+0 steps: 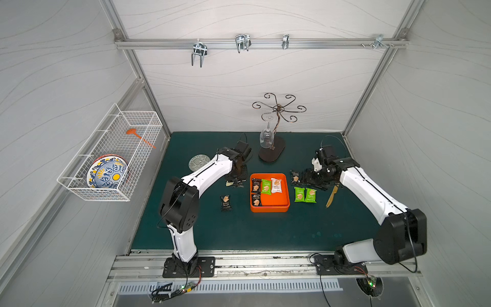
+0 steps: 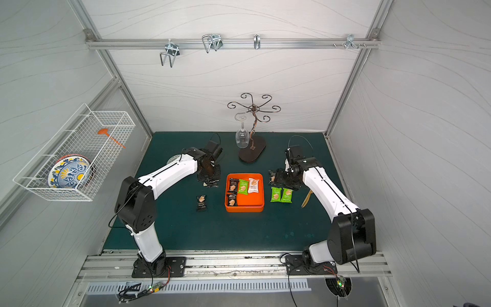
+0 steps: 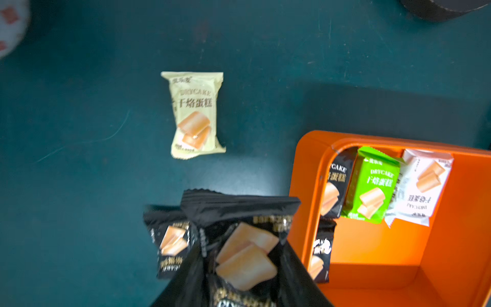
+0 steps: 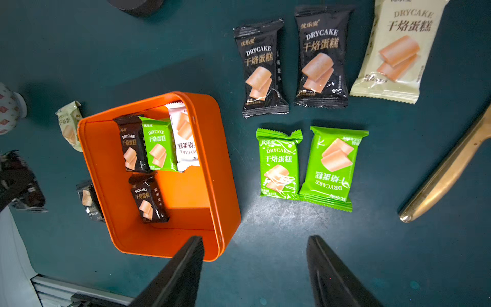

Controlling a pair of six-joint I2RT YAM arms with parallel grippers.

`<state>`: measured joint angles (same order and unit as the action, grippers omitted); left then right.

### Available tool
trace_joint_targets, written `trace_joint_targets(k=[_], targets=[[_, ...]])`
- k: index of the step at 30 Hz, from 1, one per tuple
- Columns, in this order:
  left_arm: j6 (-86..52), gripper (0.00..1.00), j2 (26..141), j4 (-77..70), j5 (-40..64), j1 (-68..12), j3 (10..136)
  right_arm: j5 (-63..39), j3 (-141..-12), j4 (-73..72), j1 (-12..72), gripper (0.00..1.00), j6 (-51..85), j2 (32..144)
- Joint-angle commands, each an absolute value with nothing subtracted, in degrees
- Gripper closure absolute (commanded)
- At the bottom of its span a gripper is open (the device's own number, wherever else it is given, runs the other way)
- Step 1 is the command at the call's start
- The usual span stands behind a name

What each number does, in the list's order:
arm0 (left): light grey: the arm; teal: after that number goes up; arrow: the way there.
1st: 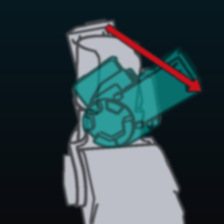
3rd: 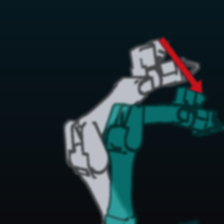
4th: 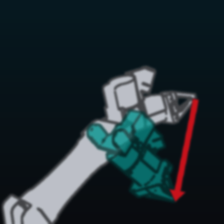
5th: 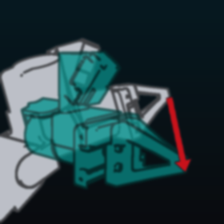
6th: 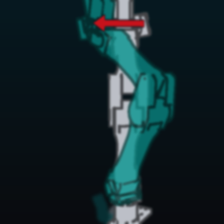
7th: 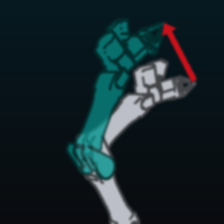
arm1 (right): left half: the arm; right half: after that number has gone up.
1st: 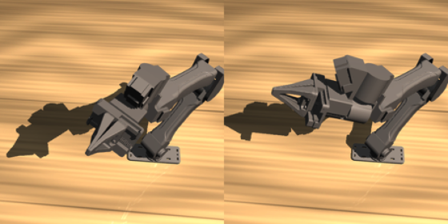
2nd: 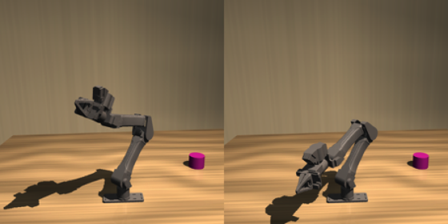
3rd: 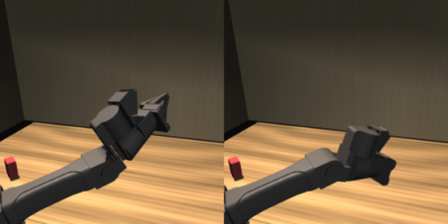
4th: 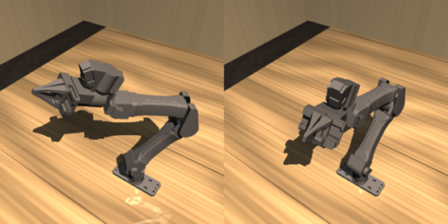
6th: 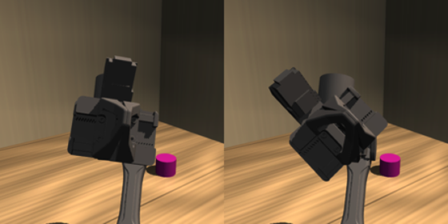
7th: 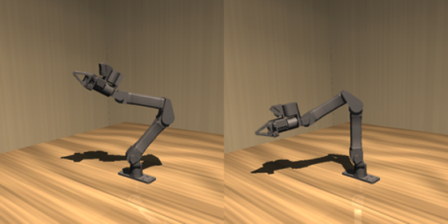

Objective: Take the cookies out of the storage box
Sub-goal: Place the cookie at the center of the board.

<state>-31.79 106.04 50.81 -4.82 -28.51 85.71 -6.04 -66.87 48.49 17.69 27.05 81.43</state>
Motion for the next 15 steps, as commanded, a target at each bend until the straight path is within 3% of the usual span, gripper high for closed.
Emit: trace_joint_targets(k=[1, 15], targets=[[-28.57, 0.6, 110.44, 46.88, -2.19, -26.64, 86.58, -4.67, -68.87, 49.04, 18.19, 0.33, 28.57, 82.36], [-26.81, 0.59, 121.11, 46.84, -1.09, -26.63, 94.14, -1.63, -68.83, 52.62, 18.31, 0.33, 28.27, 81.53]])
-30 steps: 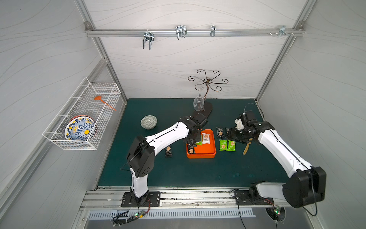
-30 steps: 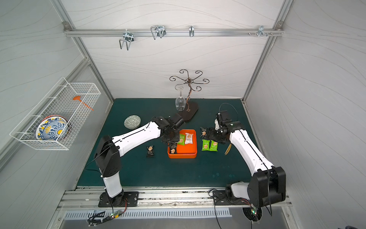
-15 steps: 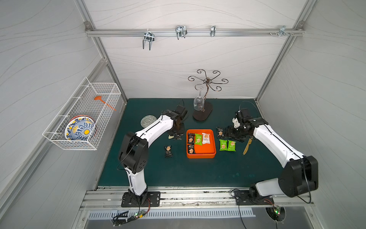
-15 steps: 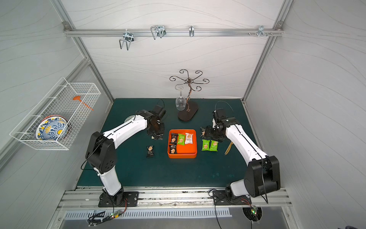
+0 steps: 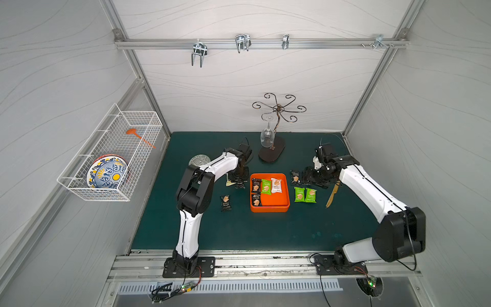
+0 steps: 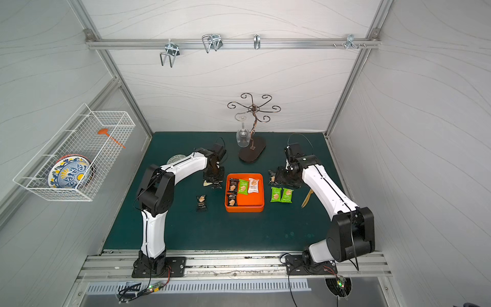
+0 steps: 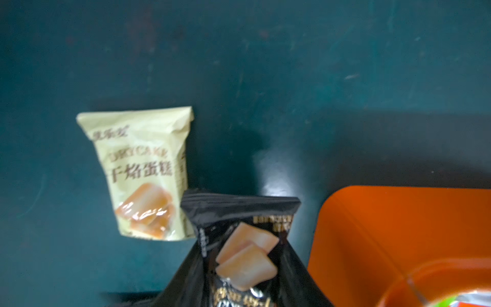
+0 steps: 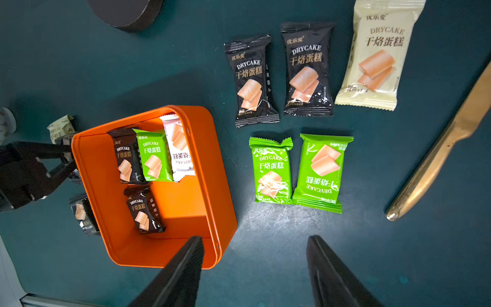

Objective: Take the cookies out of the storage box
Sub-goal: Place the cookie at the center of the board.

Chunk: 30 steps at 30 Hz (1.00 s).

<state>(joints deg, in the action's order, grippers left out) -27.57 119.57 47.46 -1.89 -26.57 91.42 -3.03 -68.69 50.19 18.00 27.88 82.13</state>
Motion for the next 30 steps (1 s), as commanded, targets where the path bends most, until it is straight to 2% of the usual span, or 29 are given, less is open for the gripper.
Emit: trace_joint_targets(k=[1, 6, 10, 14, 24, 30], targets=[[-26.89, 0.59, 121.43, 46.85, -0.99, -26.63, 94.28, -1.3, -68.74, 52.81, 18.28, 0.33, 28.23, 81.28], [-27.07, 0.56, 122.59, 46.93, -0.8, -26.63, 94.95, -0.15, -68.66, 54.28, 18.31, 0.33, 27.75, 80.03], [-27.33, 0.45, 122.72, 47.5, -0.75, -26.63, 95.99, 0.54, -68.55, 54.84, 18.29, 0.33, 27.42, 78.98], [-27.76, 0.39, 121.71, 48.28, -1.27, -26.63, 96.64, 0.45, -68.64, 54.97, 18.3, 0.33, 27.2, 78.5], [-30.82, 0.38, 111.33, 50.87, -2.88, -27.59, 92.27, -2.03, -68.23, 53.44, 18.31, 0.33, 26.36, 77.81], [-34.62, 0.38, 104.13, 52.19, -4.32, -33.17, 87.5, -3.8, -67.09, 52.69, 18.33, 0.33, 25.58, 76.79]])
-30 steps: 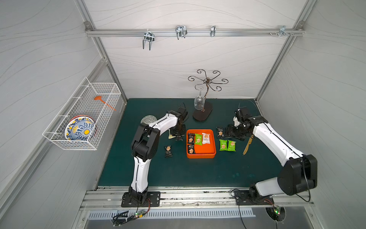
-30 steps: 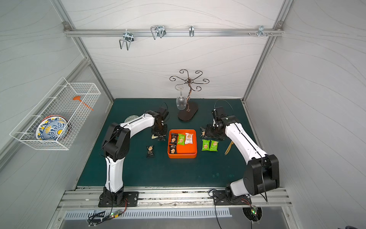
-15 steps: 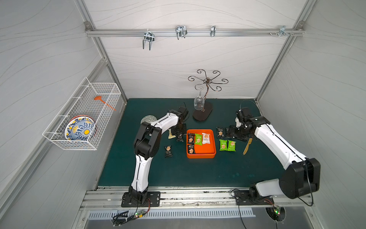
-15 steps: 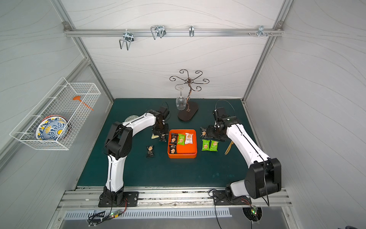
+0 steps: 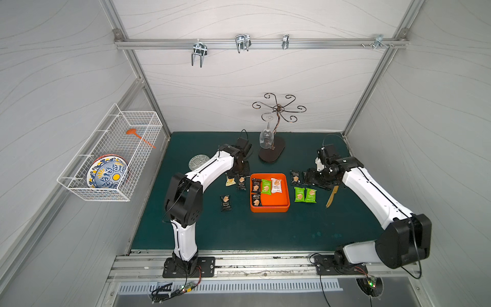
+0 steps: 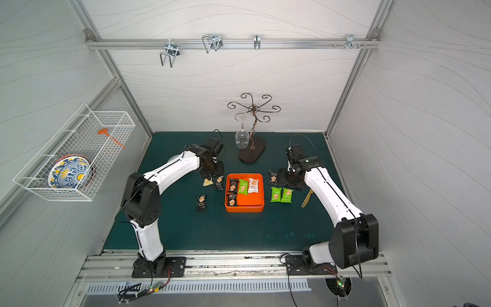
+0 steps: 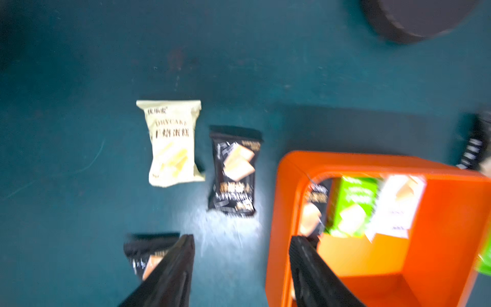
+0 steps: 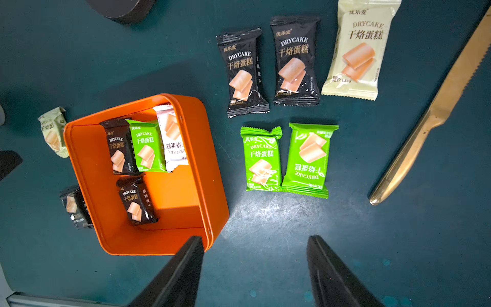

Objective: Take the cookies out of the storage box
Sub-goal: Place the cookie at the center of the board, then pick up the cookie from the storage box.

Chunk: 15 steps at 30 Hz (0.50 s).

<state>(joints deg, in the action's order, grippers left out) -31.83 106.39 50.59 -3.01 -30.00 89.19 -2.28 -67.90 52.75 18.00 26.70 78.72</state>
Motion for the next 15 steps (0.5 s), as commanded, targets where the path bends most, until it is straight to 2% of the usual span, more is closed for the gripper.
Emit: trace_joint_targets(k=[1, 9, 15], targets=[[-35.24, 0.38, 103.21, 52.28, -4.92, -34.69, 86.89, -4.15, -66.81, 52.69, 18.28, 0.33, 25.5, 76.57], [-43.37, 0.39, 100.87, 51.17, -9.08, -42.9, 83.63, -5.98, -63.44, 52.83, 18.33, 0.33, 24.95, 72.84], [-45.48, 0.39, 105.47, 51.84, -11.24, -47.49, 87.23, -6.85, -61.39, 52.97, 18.33, 0.33, 24.5, 70.98]])
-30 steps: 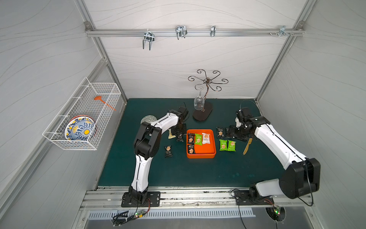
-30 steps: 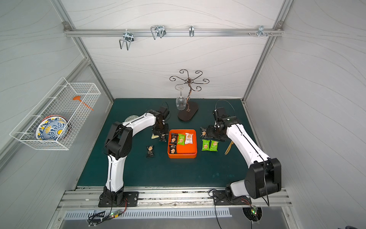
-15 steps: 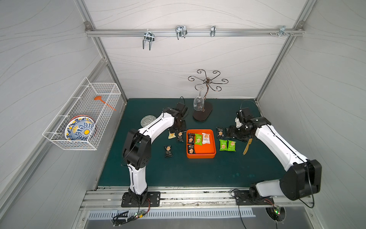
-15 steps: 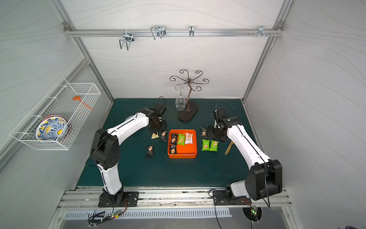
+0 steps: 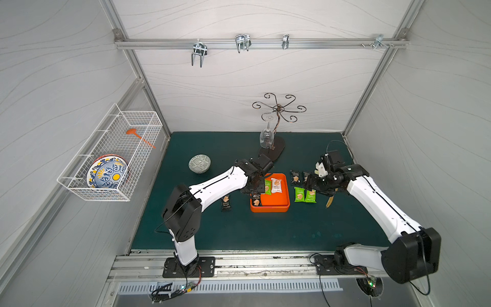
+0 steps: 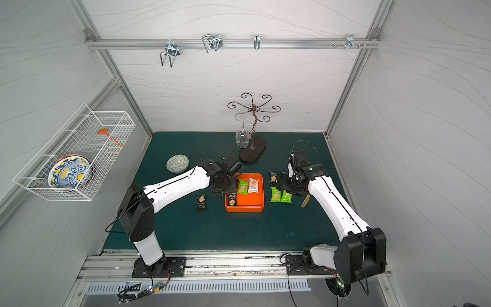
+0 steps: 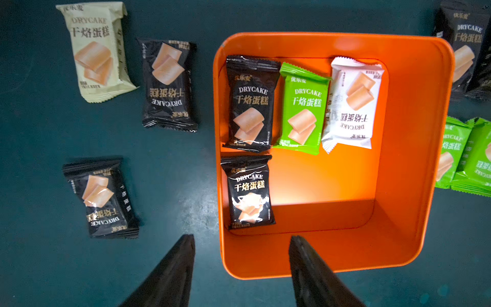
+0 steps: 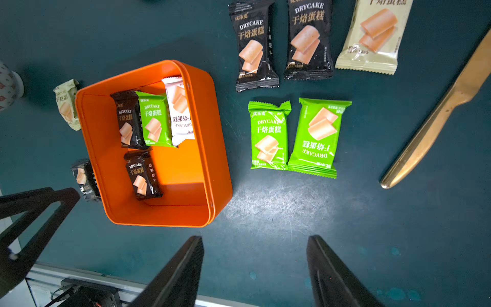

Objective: Take the cookies out of the storage box
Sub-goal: Pick up the cookie from the storage box.

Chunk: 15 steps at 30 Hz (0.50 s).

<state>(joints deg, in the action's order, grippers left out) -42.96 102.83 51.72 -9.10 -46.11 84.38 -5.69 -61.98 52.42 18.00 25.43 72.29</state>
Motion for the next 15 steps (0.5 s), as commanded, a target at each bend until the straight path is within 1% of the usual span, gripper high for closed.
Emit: trace_joint_targets(k=[1, 8, 15], targets=[[-46.03, 0.39, 106.39, 52.13, -11.59, -48.03, 87.69, -7.07, -61.27, 52.87, 18.31, 0.33, 24.58, 70.8], [-47.63, 0.39, 110.9, 53.18, -11.27, -50.1, 88.74, -7.56, -61.83, 53.04, 18.29, 0.33, 23.52, 70.58], [-48.75, 0.38, 114.44, 52.97, -11.22, -50.19, 89.26, -7.84, -61.62, 53.13, 18.09, 0.33, 22.35, 70.71]])
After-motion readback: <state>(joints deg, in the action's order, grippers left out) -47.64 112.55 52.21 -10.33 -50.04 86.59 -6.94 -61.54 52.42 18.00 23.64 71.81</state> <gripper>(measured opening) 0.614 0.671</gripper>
